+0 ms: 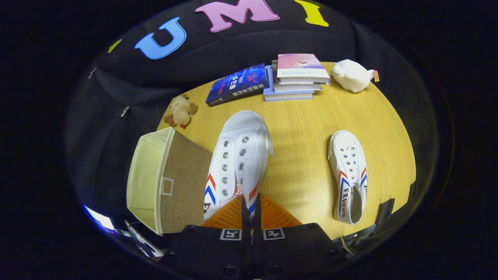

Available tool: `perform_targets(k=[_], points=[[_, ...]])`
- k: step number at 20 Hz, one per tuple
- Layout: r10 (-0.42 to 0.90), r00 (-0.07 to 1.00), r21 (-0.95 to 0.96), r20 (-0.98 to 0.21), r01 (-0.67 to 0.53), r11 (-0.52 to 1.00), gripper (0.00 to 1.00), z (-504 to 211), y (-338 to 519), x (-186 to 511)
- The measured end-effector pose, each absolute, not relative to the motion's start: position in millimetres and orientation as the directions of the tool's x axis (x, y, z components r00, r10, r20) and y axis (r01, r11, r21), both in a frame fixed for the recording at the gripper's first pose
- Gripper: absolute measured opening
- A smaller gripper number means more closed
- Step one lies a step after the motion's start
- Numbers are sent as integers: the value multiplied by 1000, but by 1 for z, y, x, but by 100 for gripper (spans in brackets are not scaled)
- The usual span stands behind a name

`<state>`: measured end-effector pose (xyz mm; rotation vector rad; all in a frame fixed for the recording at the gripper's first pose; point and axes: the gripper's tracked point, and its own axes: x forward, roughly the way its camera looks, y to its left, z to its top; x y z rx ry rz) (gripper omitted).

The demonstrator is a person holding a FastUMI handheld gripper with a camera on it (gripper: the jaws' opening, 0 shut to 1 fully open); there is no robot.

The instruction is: Open the storage box then place both shoes into the box .Put the left shoe in first, then the right shoe, with the right side of both shoes facing outward in a uniform manner.

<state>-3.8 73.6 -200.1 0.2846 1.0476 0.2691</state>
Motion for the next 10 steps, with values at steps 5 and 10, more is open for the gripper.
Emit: perform_targets(k=[5, 10], points=[[445, 519, 466, -730, -98, 879, 5, -130, 136, -5], [551, 504, 576, -665, -124, 808, 5, -93, 217, -17]])
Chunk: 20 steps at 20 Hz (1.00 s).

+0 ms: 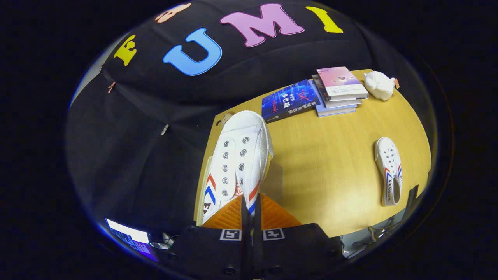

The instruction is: Open the storage box then place both shoes into the box .Put the left shoe in first, then the right shoe, with the right side of both shoes facing outward in a uniform manner.

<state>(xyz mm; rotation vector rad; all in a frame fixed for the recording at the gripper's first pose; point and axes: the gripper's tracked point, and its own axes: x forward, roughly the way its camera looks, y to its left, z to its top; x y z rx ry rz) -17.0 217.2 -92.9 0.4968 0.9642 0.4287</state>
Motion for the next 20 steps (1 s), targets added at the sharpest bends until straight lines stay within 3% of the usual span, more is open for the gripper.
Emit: perform_targets(k=[9, 20], points=[[554, 389, 532, -736, -173, 829, 5, -145, 322, -38], [357, 297, 322, -886, -160, 933, 5, -244, 349, -31]])
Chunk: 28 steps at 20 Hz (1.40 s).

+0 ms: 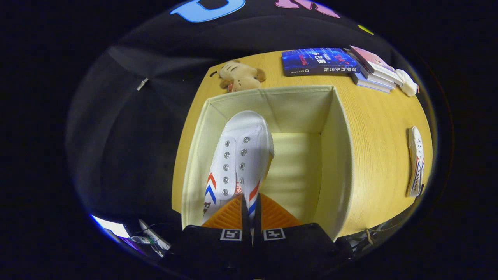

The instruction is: Open the storage box then place both shoes into the box .Put the left shoe in first, then the right shoe, with the right side of both shoes facing outward in a uniform manner.

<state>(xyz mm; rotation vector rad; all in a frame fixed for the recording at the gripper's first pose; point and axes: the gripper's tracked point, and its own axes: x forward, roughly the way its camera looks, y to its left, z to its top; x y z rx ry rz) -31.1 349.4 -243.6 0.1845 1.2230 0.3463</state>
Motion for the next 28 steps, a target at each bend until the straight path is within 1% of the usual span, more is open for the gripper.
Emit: perform_targets(k=[4, 6, 7, 9, 10, 11, 13, 14, 15, 17, 18, 22, 25, 28], points=[[307, 267, 256, -913, -210, 944, 7, -270, 359, -32], [305, 261, 248, -916, -230, 941, 13, -278, 365, -33], [313, 265, 252, -912, -240, 937, 19, -279, 368, -32], [272, 295, 197, -916, -261, 945, 27, -277, 359, -28], [286, 308, 202, -907, -278, 939, 28, -275, 357, -24], [300, 314, 212, -901, -285, 935, 35, -270, 357, -24], [326, 334, 230, -884, -296, 927, 65, -257, 351, -25], [338, 348, 234, -875, -306, 923, 74, -247, 346, -27], [348, 363, 237, -865, -316, 919, 87, -236, 340, -29], [355, 399, 220, -845, -345, 912, 99, -209, 322, -36], [362, 424, 210, -830, -363, 908, 100, -198, 313, -37], [380, 514, 195, -769, -379, 905, 99, -153, 268, -34], [368, 557, 173, -745, -371, 912, 99, -135, 223, -26], [328, 593, 133, -735, -349, 928, 99, -133, 170, -19]])
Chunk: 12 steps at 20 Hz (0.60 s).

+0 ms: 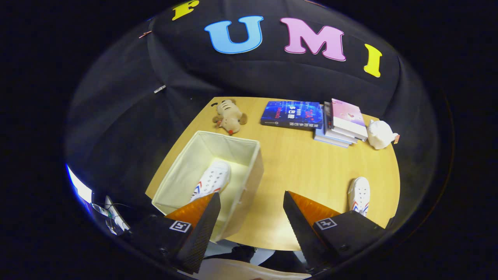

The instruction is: Open the storage box then place both shoes into the box .Put the left shoe in first, then the right shoe, with the right side of both shoes facing outward in a uniform manner.

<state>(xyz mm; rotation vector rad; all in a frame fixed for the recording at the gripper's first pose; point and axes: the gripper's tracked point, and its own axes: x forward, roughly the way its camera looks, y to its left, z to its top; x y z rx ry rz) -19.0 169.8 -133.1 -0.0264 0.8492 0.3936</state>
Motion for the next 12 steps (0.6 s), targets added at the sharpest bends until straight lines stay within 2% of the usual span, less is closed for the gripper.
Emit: perform_targets(k=[12], points=[[238, 609, 56, -757, -302, 952, 99, -178, -21, 13]])
